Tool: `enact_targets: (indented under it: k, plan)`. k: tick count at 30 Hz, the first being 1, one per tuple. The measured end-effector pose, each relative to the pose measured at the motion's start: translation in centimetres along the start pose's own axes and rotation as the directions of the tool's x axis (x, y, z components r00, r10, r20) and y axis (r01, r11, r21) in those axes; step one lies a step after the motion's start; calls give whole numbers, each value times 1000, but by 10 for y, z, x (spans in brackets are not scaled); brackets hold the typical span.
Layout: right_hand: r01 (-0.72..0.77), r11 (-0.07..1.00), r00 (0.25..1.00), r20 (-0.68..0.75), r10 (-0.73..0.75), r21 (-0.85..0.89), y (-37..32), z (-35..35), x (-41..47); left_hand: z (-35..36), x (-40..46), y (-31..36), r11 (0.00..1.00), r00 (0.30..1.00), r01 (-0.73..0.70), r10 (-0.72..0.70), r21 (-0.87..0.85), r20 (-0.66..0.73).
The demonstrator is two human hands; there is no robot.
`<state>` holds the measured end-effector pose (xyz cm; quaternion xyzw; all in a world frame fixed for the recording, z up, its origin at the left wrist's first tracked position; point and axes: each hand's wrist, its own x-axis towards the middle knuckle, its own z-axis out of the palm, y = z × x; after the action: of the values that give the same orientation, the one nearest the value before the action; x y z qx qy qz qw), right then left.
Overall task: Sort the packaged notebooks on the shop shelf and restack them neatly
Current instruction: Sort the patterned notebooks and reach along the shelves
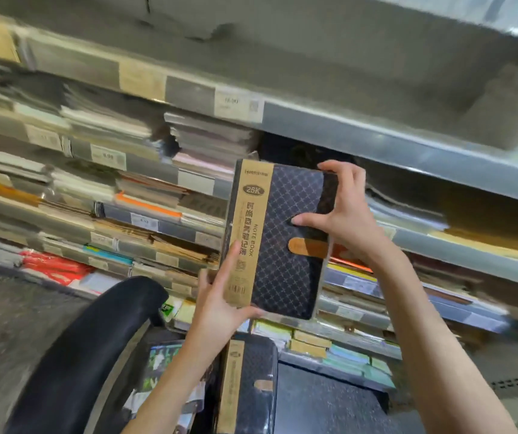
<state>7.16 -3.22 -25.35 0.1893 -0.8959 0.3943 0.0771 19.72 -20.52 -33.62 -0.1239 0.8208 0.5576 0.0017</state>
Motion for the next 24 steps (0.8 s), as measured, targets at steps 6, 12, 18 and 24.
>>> enact_targets:
  k: [6,12,18,24]
  plan:
    - [88,996,989,-121,-88,-10,-56,-51,7,-28,-11,66,994,996,-85,84,-65,-19]
    - [152,987,963,-217,-161,-57,-98,-103,14,-41,-13,111,959,959,-283,282,-31,-35]
    - [186,978,926,-316,-207,-95,-123,-155,19,-38,-12,159,911,924,-382,377,-155,-60]
    - [178,978,911,-358,-204,-105,-138,-195,37,-31,0,199,883,891,-452,442,-128,-102]
